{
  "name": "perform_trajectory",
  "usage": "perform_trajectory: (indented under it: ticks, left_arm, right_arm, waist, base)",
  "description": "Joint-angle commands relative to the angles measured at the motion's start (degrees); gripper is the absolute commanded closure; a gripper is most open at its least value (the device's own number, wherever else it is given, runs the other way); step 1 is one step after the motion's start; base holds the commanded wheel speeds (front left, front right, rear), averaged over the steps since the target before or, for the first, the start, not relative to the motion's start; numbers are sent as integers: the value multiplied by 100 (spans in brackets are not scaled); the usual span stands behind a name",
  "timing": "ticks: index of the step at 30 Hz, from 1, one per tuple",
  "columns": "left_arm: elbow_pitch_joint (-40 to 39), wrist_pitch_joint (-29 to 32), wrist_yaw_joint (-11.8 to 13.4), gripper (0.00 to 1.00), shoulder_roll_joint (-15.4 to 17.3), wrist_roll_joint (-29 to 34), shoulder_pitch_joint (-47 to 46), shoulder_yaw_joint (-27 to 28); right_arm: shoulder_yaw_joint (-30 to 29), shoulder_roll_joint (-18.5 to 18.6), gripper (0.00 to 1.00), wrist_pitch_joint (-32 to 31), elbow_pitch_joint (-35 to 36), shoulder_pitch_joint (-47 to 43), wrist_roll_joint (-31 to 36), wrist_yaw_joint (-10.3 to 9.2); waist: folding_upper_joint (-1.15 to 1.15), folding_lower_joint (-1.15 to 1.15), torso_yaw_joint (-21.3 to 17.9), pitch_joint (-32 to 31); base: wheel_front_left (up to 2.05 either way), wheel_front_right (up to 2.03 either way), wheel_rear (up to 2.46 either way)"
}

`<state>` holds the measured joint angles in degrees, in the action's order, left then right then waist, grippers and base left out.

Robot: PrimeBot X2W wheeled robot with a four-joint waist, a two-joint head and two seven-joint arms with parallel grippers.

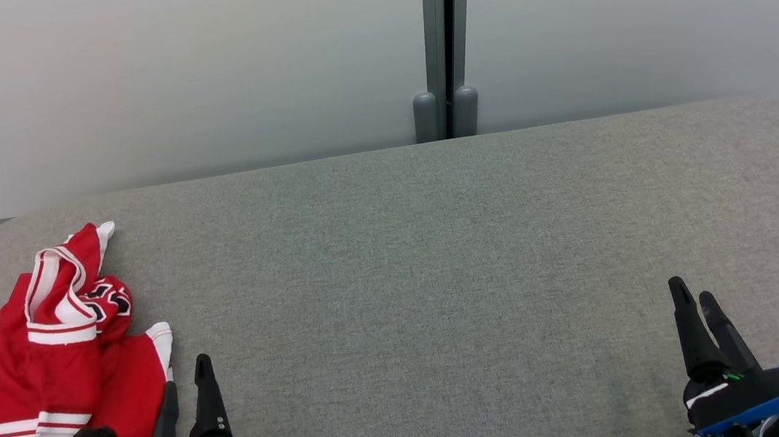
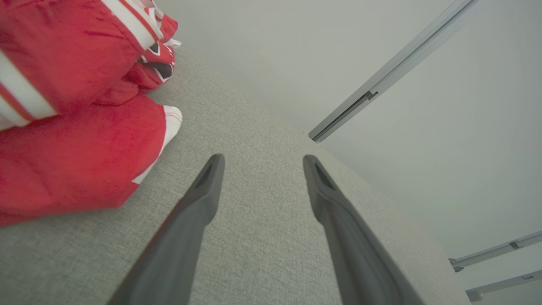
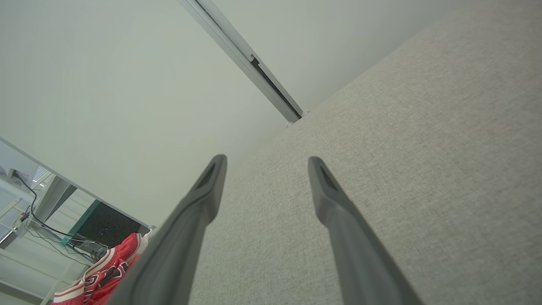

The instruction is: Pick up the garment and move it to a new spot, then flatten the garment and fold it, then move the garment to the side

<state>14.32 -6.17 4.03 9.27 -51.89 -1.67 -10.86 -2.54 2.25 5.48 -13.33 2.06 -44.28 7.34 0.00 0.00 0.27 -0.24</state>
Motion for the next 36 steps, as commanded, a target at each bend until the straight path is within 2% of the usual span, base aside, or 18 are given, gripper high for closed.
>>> perform_trajectory:
  ticks: [1, 24, 36]
  left_arm:
    - [-76, -49, 23, 0, 66, 131, -50, -48]
    - [29, -399, 165, 0, 251, 1255, -32, -531]
    - [110, -527, 334, 0, 364, 1704, 31, -757]
  right_arm:
    - [8, 50, 0, 51, 92, -19, 160, 14]
    - [103, 64, 0, 338, 72, -96, 1429, 15]
    - [53, 69, 0, 411, -6, -113, 2019, 17]
  waist:
    - [0, 0, 2, 0]
    - [0, 0, 28, -17]
    - [0, 0, 22, -57]
  base:
    - [0, 0, 0]
    - [0, 0, 0]
    - [0, 0, 0]
